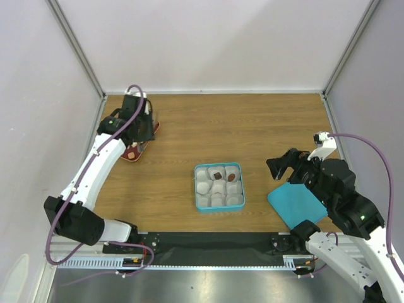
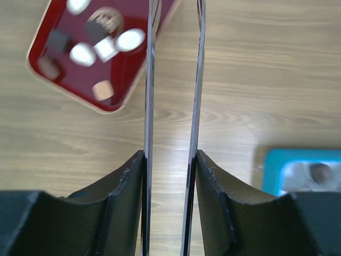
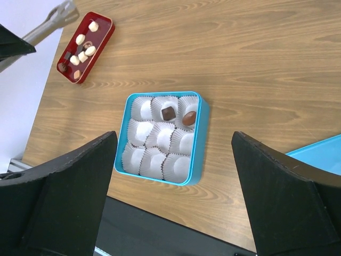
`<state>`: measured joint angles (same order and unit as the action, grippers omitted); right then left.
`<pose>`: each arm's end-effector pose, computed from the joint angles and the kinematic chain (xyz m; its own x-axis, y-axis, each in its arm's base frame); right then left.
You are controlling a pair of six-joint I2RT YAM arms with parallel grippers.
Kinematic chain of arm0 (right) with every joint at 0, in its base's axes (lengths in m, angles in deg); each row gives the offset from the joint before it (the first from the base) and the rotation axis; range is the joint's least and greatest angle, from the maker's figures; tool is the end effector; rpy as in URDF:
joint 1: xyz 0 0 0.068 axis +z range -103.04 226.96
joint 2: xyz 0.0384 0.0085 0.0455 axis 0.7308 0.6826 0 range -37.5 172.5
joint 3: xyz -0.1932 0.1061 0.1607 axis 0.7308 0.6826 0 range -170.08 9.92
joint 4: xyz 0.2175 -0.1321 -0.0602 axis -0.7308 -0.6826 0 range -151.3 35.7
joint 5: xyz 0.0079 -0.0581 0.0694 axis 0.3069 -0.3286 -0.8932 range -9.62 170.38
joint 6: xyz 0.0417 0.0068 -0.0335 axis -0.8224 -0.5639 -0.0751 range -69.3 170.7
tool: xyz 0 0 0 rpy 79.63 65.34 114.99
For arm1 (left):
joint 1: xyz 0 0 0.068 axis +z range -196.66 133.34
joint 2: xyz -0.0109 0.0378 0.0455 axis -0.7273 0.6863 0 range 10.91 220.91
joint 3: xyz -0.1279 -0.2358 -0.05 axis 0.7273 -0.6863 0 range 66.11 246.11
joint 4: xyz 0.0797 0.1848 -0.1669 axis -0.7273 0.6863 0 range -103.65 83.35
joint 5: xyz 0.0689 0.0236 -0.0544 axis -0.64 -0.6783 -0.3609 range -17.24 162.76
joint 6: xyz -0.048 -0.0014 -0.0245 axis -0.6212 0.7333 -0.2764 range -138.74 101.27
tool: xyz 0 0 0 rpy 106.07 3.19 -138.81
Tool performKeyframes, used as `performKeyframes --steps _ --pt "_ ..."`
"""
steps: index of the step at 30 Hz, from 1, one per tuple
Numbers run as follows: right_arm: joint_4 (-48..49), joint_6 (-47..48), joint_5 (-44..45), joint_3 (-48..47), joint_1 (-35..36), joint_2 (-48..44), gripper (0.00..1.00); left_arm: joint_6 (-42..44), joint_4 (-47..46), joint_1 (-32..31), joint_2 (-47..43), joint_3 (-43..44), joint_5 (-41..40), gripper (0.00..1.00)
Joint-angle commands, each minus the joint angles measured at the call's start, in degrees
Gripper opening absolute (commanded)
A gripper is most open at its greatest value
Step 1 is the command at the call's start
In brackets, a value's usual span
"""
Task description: Pack the chocolate
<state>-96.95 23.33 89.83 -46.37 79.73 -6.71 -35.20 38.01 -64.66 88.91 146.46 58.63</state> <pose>0.0812 0.0453 0.3762 -0.4050 0.2786 -0.8708 -0.2431 0.8854 0.3963 0.2672 -0.0777 0.3595 -0.7335 -0.0507 -0.6778 -0.0622 0.9980 -0.0073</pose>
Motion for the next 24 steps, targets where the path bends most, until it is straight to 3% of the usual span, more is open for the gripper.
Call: performKeyframes --steps 1,11,24 --pt "1.96 0.57 -1.28 0.22 -0.08 -0.38 0.95 -0.93 -3.49 4.98 -1.35 -4.14 2.61 0.46" --pt "3.01 1.54 -1.72 1.27 0.01 -0.38 0.96 -1.73 -7.97 9.82 -3.2 -16.1 1.73 0.47" --pt "2.66 1.45 -1.1 1.27 -0.08 -0.99 0.95 0.12 -10.88 11.67 0.66 -16.2 2.26 0.47"
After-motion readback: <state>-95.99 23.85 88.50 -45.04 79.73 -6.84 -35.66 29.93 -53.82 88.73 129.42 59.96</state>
